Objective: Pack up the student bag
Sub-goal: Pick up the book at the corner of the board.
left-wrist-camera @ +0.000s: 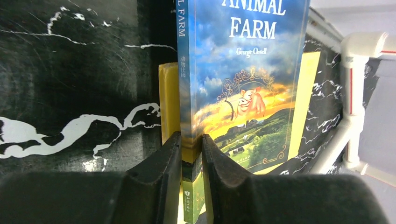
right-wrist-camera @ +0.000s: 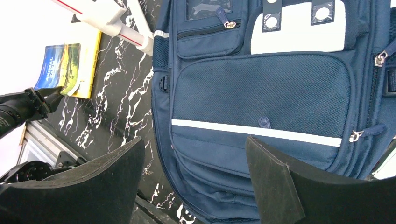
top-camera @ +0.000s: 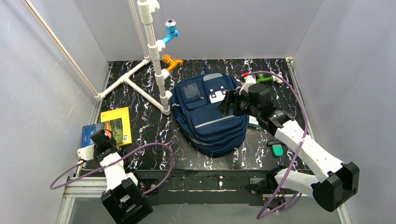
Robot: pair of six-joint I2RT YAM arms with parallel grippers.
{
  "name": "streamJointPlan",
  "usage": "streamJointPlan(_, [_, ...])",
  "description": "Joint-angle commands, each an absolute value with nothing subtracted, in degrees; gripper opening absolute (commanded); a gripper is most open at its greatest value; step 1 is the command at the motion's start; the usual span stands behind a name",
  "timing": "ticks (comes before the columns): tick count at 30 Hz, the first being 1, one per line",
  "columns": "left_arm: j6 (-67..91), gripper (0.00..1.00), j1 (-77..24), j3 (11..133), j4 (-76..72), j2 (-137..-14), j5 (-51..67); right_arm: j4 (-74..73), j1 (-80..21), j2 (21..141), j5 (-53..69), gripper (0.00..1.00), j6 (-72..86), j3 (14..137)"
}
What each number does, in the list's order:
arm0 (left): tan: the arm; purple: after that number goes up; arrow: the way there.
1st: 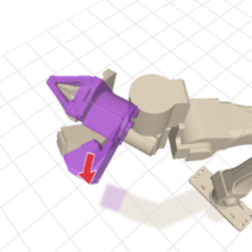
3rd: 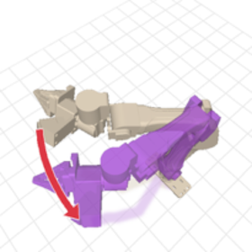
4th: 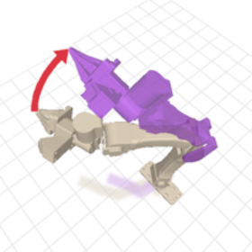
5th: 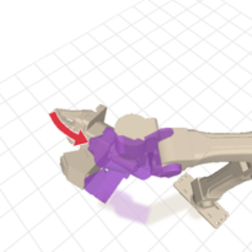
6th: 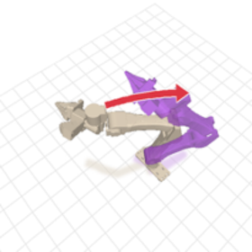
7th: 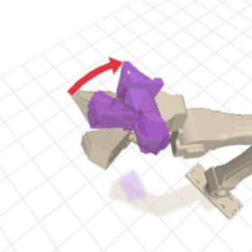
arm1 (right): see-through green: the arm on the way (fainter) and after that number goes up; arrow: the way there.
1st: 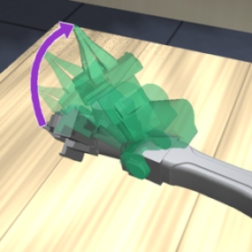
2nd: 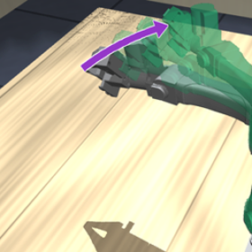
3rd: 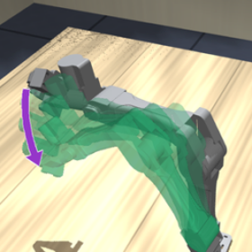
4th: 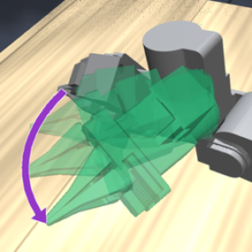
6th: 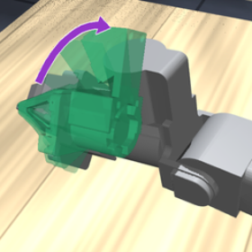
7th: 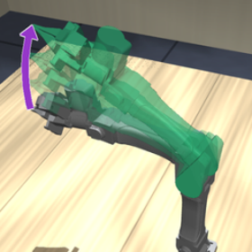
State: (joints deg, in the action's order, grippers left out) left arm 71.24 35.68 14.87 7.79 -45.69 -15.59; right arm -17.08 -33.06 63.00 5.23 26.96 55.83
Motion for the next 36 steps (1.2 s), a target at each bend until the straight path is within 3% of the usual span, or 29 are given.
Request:
streamJointPlan(1, [68.4, 0.01, 35.4, 16.1, 16.2, -49.2, -9.6, -16.0, -32.9, 62.4, 4.0, 0.86, 26.2, 58.4])
streamJointPlan(7, [66.0, 0.00, 26.9, 22.6, 23.0, -47.2, -11.6, -15.4, -32.8, 62.2, 4.1, 0.87, 26.5, 57.5])
streamJointPlan(11, [66.9, 0.00, 19.0, 29.3, 33.0, -46.3, -20.0, -15.1, -32.8, 62.1, 4.0, 0.87, 26.7, 56.9])
streamJointPlan(15, [66.0, 0.00, 18.5, 33.7, 38.7, -43.2, -21.9, -15.0, -32.8, 61.8, 4.2, 0.87, 26.9, 56.5])
streamJointPlan(22, [56.7, 0.00, 18.5, 37.6, 38.3, -33.7, -18.4, -15.3, -32.8, 61.5, 3.3, 0.87, 25.6, 54.7])
streamJointPlan(36, [52.2, 0.00, 17.5, 44.2, 44.7, -30.0, -5.5, -13.7, -32.8, 64.1, 3.8, 0.86, 25.1, 53.0])
